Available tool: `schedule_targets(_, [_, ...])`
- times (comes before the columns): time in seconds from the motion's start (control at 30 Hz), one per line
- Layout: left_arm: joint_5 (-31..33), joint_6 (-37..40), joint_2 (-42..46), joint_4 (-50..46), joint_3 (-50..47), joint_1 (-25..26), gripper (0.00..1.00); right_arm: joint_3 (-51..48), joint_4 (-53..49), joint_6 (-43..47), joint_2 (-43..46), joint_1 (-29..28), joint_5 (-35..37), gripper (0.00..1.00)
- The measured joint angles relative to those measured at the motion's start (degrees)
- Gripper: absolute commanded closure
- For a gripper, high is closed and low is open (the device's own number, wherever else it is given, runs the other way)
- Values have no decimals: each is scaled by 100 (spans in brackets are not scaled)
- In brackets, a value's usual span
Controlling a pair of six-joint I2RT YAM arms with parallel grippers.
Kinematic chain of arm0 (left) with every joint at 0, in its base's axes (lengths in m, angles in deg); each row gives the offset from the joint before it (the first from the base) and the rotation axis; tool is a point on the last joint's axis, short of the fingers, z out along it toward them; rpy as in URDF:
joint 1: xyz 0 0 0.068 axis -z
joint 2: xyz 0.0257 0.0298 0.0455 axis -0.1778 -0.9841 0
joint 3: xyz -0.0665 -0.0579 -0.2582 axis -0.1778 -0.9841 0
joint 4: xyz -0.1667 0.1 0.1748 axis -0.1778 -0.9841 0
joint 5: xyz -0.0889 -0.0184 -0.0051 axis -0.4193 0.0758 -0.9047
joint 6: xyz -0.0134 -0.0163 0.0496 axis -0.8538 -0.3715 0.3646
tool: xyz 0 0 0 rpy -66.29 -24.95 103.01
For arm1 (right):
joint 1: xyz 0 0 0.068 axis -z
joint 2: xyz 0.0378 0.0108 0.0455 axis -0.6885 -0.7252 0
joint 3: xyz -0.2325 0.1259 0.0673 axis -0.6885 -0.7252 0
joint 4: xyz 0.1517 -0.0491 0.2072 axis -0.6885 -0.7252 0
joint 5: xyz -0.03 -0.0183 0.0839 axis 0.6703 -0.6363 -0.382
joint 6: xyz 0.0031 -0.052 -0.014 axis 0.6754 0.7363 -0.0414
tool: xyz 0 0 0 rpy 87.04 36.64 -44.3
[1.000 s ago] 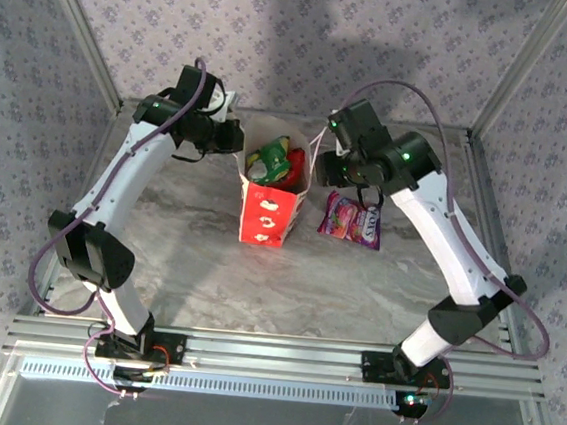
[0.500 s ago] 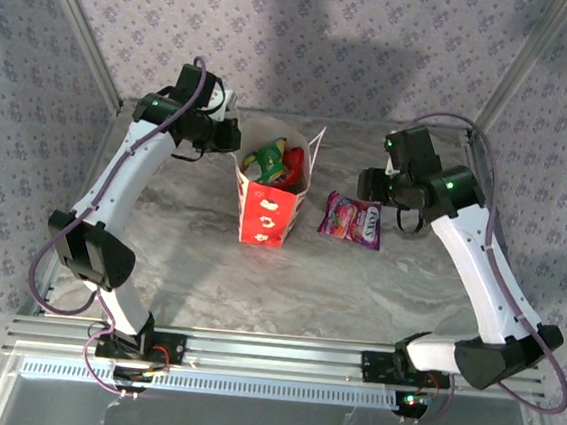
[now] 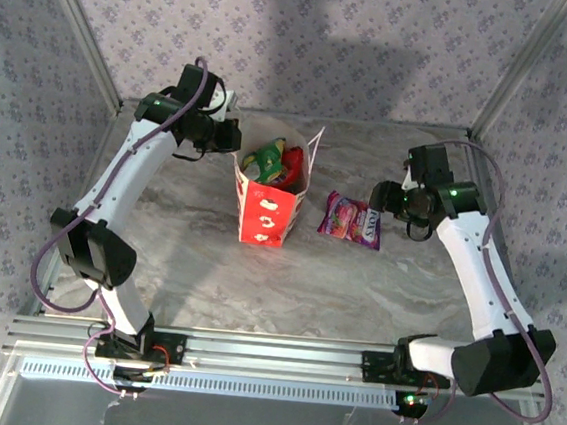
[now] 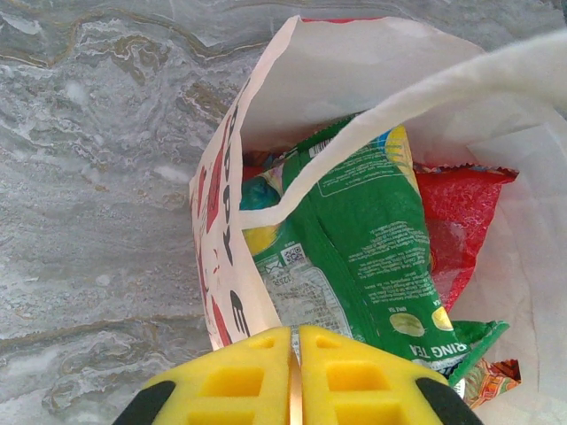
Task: Place the snacks into the paper bag
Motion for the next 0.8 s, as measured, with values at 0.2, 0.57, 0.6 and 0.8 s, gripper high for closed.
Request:
schedule_targets(0.2, [2,0,-48,0,4,0,89,-505,507,-44,-173,442,-350,28])
schedule_targets(0.57, [70,4,-98,-46,39,-2,89,-1515,1519,-455,-776,693,-1102,25])
schedule_targets(0.6, [70,4,-109,-48,46,-2,89,-1598,1606,-509,-824,702,-1178,25])
schedule_targets(0.8, [85,4,-140,-55,68,-2,89,-1930,1923,-820,-911,704,-1392,23])
